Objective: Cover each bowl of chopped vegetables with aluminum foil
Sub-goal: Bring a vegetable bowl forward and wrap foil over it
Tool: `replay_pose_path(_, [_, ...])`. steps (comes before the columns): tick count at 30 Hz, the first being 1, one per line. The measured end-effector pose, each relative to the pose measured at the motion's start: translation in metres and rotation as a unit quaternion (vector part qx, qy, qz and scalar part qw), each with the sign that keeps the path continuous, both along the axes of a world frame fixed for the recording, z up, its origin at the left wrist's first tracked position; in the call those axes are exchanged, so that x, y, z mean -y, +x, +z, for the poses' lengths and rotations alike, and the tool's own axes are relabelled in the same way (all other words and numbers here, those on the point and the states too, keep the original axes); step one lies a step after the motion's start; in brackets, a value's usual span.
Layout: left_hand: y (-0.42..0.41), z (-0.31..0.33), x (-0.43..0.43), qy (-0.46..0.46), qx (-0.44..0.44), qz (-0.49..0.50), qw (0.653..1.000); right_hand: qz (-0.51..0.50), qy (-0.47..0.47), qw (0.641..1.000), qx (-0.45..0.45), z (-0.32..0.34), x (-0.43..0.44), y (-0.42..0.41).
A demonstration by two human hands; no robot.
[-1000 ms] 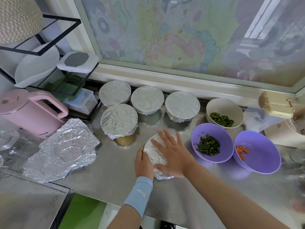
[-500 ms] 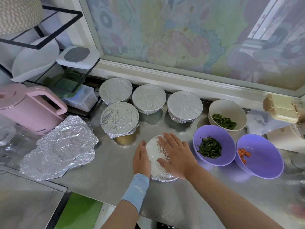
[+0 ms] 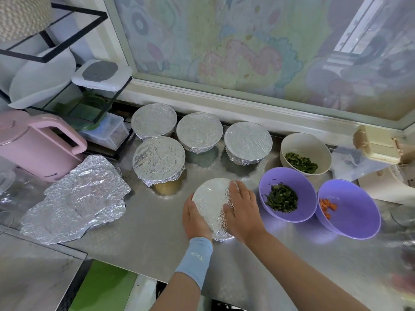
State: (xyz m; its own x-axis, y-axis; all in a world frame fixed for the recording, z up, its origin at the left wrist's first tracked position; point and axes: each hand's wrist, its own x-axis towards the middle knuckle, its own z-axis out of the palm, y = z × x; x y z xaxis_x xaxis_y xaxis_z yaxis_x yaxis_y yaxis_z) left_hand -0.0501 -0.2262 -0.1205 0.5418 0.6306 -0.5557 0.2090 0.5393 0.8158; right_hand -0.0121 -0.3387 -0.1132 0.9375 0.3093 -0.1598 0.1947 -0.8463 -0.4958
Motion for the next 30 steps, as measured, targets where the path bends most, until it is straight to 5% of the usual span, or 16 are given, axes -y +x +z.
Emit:
replay_pose_path(7, [-0.003, -0.004, -0.013, -0.023, 0.041, -0.072, 0.996, -0.111, 0.166, 0.977, -0.074, 0.005, 0.006, 0.016])
replay_pose_path(12, [0.009, -0.006, -0.031, 0.035, 0.025, -0.123, 0.991, -0.227, 0.305, 0.911, -0.159, 0.001, 0.000, 0.012])
replay_pose_path(21, [0.012, -0.005, -0.042, 0.060, -0.012, -0.165, 0.984, -0.313, 0.430, 0.827, -0.181, -0.006, -0.006, 0.008])
replay_pose_path(30, [0.042, 0.009, -0.068, 0.182, 0.024, -0.337, 0.924, -0.170, 0.287, 0.925, -0.181, -0.005, -0.003, 0.037])
